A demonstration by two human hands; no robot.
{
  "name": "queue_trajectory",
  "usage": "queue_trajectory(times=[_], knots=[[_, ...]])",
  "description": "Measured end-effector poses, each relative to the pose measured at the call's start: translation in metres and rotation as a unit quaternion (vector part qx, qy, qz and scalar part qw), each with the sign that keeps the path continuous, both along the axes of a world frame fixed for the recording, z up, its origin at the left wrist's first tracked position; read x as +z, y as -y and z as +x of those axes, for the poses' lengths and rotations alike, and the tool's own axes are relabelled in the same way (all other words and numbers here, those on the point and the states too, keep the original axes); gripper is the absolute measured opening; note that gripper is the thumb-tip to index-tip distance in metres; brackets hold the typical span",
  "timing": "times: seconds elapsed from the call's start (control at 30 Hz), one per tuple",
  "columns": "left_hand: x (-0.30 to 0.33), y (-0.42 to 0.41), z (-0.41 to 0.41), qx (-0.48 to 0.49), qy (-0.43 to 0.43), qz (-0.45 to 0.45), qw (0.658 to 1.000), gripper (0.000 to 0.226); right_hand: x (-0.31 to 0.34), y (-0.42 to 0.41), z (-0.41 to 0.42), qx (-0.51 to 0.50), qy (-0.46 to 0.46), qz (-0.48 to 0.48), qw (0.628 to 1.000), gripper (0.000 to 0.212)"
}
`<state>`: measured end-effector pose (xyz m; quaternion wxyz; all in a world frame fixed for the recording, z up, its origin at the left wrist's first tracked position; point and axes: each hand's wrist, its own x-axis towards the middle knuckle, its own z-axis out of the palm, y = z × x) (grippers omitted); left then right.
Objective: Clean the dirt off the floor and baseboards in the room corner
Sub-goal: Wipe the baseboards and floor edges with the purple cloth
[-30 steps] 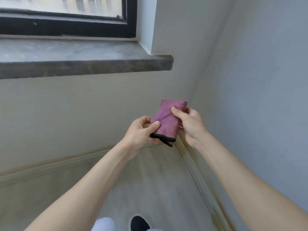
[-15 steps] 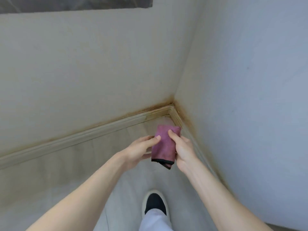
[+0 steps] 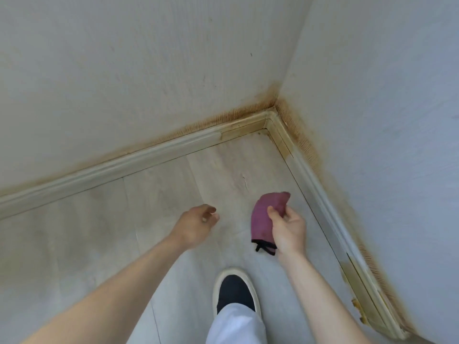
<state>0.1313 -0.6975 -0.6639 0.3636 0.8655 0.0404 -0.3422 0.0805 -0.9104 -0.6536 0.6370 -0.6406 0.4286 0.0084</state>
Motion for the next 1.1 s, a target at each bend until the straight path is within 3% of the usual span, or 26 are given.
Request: queue_trajectory(times=[0.07,0.13,0.2,0.27,0.3,0.53,0.93,1.1], knots=[[-0.015,-0.006,0.005,0.006,0.052,0.012,0.999,0.039,-0.005,0.03,0.01,0.072,0.033,-0.204,0.976,0.009],[-0.028,-0.011,0.014,-0.024,0.118,0.037,0.992,0.046,-0.017,0.048,0.022,0.178,0.017,-0.375,0.91,0.04],[-0.04,-0.016,0.024,-0.072,0.166,0.069,0.981,0.056,-0.041,0.05,0.028,0.297,-0.024,-0.463,0.835,0.065],[-0.05,-0.02,0.036,-0.115,0.198,0.105,0.968,0.063,-0.069,0.043,0.023,0.392,-0.046,-0.51,0.764,0.067],[-0.055,-0.022,0.042,-0.14,0.214,0.127,0.959,0.066,-0.08,0.042,0.02,0.42,-0.047,-0.512,0.748,0.064],[-0.097,-0.034,0.068,-0.254,0.278,0.202,0.904,0.067,-0.104,0.057,0.032,0.419,-0.057,-0.52,0.742,0.058],[-0.108,-0.033,0.068,-0.232,0.328,0.201,0.893,0.067,-0.099,0.025,0.165,0.384,-0.079,-0.551,0.737,0.066],[-0.109,-0.034,0.07,-0.228,0.332,0.197,0.894,0.067,-0.088,0.037,0.109,0.39,-0.094,-0.569,0.718,0.063]])
